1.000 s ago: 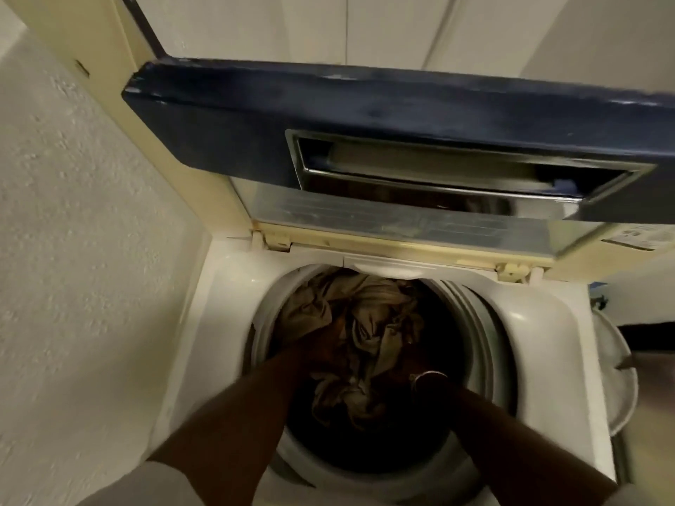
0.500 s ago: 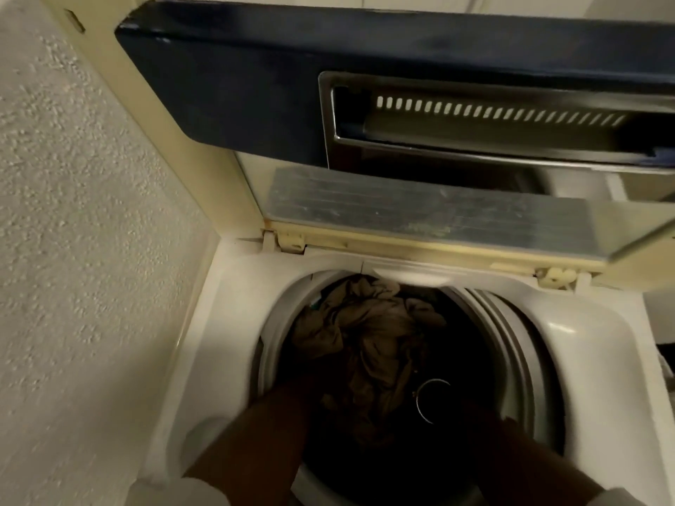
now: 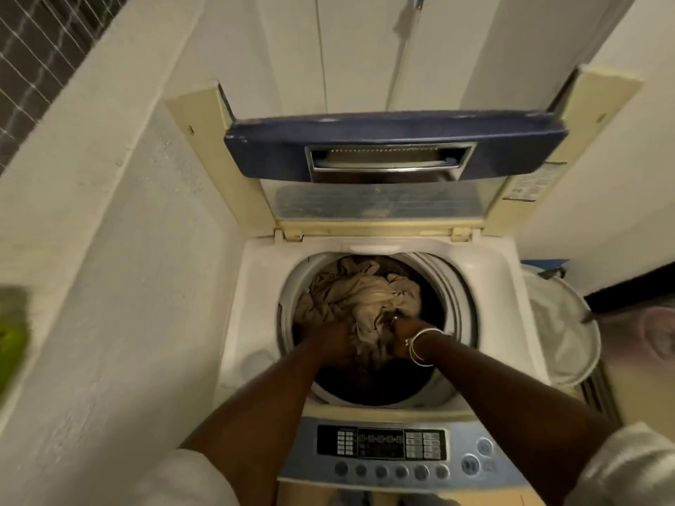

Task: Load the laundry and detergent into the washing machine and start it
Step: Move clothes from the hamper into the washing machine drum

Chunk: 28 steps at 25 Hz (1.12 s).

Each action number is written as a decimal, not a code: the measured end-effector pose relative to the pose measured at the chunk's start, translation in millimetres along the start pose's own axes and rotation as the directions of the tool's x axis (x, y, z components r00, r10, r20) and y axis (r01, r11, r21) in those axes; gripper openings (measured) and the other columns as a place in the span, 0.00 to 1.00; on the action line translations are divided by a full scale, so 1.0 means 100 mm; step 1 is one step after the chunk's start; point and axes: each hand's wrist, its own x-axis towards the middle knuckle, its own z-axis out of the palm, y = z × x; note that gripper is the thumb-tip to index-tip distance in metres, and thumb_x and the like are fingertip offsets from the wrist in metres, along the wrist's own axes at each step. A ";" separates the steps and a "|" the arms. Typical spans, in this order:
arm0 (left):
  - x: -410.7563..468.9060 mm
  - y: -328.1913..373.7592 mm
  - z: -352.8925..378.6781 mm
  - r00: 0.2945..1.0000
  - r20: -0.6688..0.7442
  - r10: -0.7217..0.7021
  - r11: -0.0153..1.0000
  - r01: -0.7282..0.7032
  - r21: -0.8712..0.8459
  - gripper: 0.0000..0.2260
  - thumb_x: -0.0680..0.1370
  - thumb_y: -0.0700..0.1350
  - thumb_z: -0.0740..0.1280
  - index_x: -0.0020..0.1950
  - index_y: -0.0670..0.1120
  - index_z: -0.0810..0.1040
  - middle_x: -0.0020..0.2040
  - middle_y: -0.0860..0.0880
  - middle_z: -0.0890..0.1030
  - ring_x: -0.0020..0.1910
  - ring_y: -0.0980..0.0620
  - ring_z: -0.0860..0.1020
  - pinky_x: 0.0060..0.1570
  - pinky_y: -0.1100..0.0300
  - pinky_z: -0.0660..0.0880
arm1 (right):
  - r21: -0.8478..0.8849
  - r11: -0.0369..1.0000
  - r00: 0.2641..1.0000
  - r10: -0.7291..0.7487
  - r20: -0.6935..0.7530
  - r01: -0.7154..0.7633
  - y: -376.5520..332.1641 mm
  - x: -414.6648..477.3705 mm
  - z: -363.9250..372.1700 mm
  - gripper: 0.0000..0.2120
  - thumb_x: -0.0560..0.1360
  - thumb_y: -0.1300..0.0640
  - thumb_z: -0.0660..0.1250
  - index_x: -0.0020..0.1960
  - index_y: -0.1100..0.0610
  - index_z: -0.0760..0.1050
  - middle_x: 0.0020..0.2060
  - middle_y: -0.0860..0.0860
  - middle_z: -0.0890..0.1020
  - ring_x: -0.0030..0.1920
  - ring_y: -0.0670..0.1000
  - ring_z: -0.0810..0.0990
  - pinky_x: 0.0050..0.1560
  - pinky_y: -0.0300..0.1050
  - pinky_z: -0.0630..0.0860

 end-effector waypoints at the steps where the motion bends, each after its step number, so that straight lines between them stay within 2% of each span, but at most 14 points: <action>1: -0.14 0.12 -0.06 0.999 -0.050 0.013 1.000 -0.012 0.019 0.24 0.76 0.60 0.65 0.69 0.53 0.73 0.67 0.48 0.75 0.65 0.48 0.74 0.67 0.51 0.71 | 0.013 1.000 0.999 -0.017 -0.047 0.017 -0.05 -0.20 -0.09 0.30 0.76 0.45 0.66 0.73 0.59 0.67 0.68 0.59 0.74 0.68 0.59 0.73 0.66 0.46 0.69; 3: -0.36 0.34 -0.15 0.991 -0.133 0.008 0.999 -0.001 0.052 0.17 0.79 0.56 0.63 0.64 0.50 0.78 0.62 0.48 0.80 0.60 0.48 0.78 0.63 0.52 0.73 | 0.061 0.997 0.993 -0.039 -0.111 0.046 -0.04 -0.52 -0.20 0.25 0.75 0.44 0.67 0.68 0.55 0.72 0.62 0.56 0.79 0.62 0.58 0.78 0.58 0.44 0.73; 6: -0.68 0.81 -0.33 0.940 -0.339 0.042 0.995 -0.007 0.104 0.14 0.80 0.53 0.62 0.58 0.47 0.79 0.56 0.49 0.81 0.56 0.49 0.79 0.58 0.54 0.76 | 0.108 0.992 0.964 -0.041 -0.263 0.072 0.12 -0.96 -0.41 0.20 0.77 0.45 0.65 0.65 0.54 0.75 0.54 0.53 0.82 0.55 0.55 0.81 0.49 0.41 0.74; 9: -0.83 1.37 -0.47 0.845 -0.515 0.147 0.986 -0.083 0.147 0.09 0.79 0.47 0.64 0.54 0.46 0.81 0.50 0.48 0.82 0.49 0.50 0.80 0.50 0.58 0.76 | 0.221 0.971 0.903 0.009 -0.430 0.096 0.43 -1.33 -0.57 0.18 0.75 0.44 0.64 0.62 0.49 0.77 0.52 0.52 0.84 0.53 0.55 0.82 0.52 0.47 0.78; 10: -0.84 1.59 -0.49 0.823 -0.542 0.172 0.981 -0.095 0.168 0.08 0.78 0.46 0.64 0.52 0.46 0.81 0.47 0.48 0.82 0.46 0.49 0.80 0.48 0.56 0.77 | 0.251 0.961 0.879 0.022 -0.476 0.112 0.55 -1.43 -0.59 0.17 0.75 0.43 0.64 0.60 0.49 0.78 0.51 0.52 0.84 0.52 0.55 0.82 0.52 0.47 0.78; 12: -0.86 2.05 -0.41 0.785 -0.594 0.175 0.984 -0.126 0.123 0.11 0.78 0.48 0.63 0.54 0.47 0.81 0.49 0.47 0.83 0.46 0.49 0.80 0.51 0.52 0.78 | 0.306 0.944 0.835 0.065 -0.546 0.127 0.85 -1.72 -0.60 0.18 0.74 0.41 0.62 0.59 0.49 0.78 0.51 0.50 0.84 0.53 0.54 0.82 0.51 0.46 0.77; 14: -0.82 2.47 -0.22 0.753 -0.638 0.165 0.986 -0.141 0.089 0.13 0.78 0.49 0.62 0.59 0.48 0.79 0.54 0.48 0.83 0.51 0.48 0.80 0.56 0.52 0.76 | 0.309 0.943 0.794 0.096 -0.600 0.120 1.18 -2.01 -0.52 0.19 0.76 0.43 0.64 0.63 0.50 0.76 0.54 0.50 0.82 0.57 0.52 0.79 0.55 0.45 0.74; 17: -0.81 3.14 0.19 0.738 -0.623 0.260 0.965 -0.229 0.131 0.13 0.78 0.47 0.63 0.63 0.49 0.78 0.56 0.50 0.82 0.52 0.50 0.80 0.56 0.57 0.75 | 0.326 0.941 0.775 0.142 -0.615 0.087 1.74 -2.49 -0.37 0.24 0.76 0.45 0.67 0.69 0.54 0.73 0.62 0.53 0.79 0.64 0.55 0.74 0.63 0.47 0.70; 21: -0.82 3.91 0.66 0.781 -0.535 0.322 0.946 -0.285 0.153 0.14 0.78 0.50 0.63 0.63 0.53 0.75 0.54 0.54 0.80 0.49 0.55 0.79 0.51 0.58 0.77 | 0.312 0.947 0.756 0.153 -0.636 0.072 2.41 -3.10 -0.27 0.28 0.75 0.45 0.69 0.71 0.55 0.70 0.66 0.53 0.75 0.68 0.55 0.71 0.68 0.45 0.64; 24: -0.85 4.42 0.87 0.787 -0.496 0.366 0.930 -0.334 0.155 0.15 0.78 0.50 0.64 0.64 0.50 0.76 0.55 0.52 0.80 0.49 0.55 0.78 0.52 0.57 0.77 | 0.329 0.942 0.746 0.174 -0.643 0.064 2.82 -3.30 -0.34 0.29 0.73 0.43 0.70 0.70 0.54 0.71 0.64 0.52 0.77 0.66 0.54 0.73 0.67 0.46 0.67; 28: -0.62 4.78 0.93 0.804 -0.465 0.371 0.927 -0.345 0.144 0.16 0.78 0.51 0.66 0.65 0.50 0.76 0.55 0.52 0.79 0.47 0.56 0.78 0.48 0.61 0.76 | 0.367 0.927 0.752 0.186 -0.632 0.080 3.29 -3.17 -0.47 0.29 0.71 0.41 0.69 0.68 0.53 0.73 0.61 0.51 0.79 0.63 0.54 0.75 0.63 0.49 0.73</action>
